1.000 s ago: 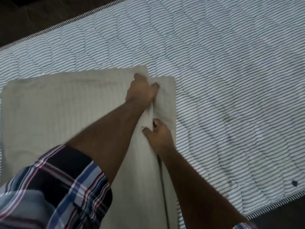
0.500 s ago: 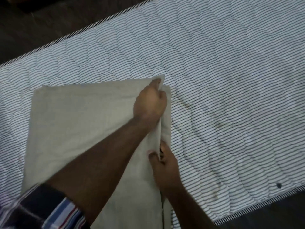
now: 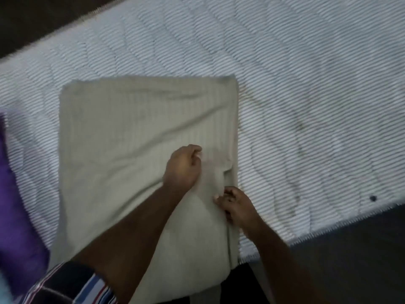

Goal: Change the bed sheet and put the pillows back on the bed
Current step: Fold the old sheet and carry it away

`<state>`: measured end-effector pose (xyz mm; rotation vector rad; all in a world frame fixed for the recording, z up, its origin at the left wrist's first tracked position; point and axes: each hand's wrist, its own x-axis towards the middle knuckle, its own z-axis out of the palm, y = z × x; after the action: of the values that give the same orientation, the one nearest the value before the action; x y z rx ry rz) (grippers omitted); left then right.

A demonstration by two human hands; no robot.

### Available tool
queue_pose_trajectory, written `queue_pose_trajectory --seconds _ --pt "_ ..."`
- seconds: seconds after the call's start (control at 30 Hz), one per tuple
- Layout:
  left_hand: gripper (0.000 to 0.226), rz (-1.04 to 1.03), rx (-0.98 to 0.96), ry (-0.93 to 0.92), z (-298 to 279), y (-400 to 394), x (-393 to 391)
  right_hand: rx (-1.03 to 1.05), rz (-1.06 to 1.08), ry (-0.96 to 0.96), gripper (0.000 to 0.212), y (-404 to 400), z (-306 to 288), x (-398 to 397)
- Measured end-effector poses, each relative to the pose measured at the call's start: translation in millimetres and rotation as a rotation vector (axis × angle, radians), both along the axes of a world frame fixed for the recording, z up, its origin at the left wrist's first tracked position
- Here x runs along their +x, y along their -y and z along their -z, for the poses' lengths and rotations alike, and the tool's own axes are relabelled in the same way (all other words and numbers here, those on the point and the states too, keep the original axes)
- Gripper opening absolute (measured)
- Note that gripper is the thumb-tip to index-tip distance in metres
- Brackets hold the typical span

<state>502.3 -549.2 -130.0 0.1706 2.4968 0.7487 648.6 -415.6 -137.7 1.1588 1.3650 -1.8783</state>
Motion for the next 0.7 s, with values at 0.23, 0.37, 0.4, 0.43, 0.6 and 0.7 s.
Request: queue_pose_trajectory --seconds 0.23,0.37,0.4,0.43,0.6,0.7 --pt "0.031 0.082 0.006 -0.051 -3.4 99.4 125.8 0.228 -0.357 0.058 0.016 32.4 -6.6 66.8" --pt "0.034 0.127 0.008 -0.136 -11.5 137.0 162.8 0.237 0.098 -0.119 0.047 52.2 -14.6 104.7" --pt "0.036 0.134 0.006 -0.142 -12.6 146.1 170.2 0.192 0.173 -0.149 0.047 60.1 -15.4 115.9" --pt "0.039 0.138 0.011 -0.139 -14.4 155.2 177.6 0.146 0.178 -0.146 0.047 69.3 -16.1 127.0" --pt "0.053 0.137 -0.003 -0.059 -19.4 208.8 216.1 0.201 -0.095 -0.090 0.053 103.2 -5.8 186.0" --pt "0.041 0.077 -0.036 -0.054 -14.5 246.6 236.7 0.368 0.083 -0.095 0.012 101.8 -11.1 214.7"
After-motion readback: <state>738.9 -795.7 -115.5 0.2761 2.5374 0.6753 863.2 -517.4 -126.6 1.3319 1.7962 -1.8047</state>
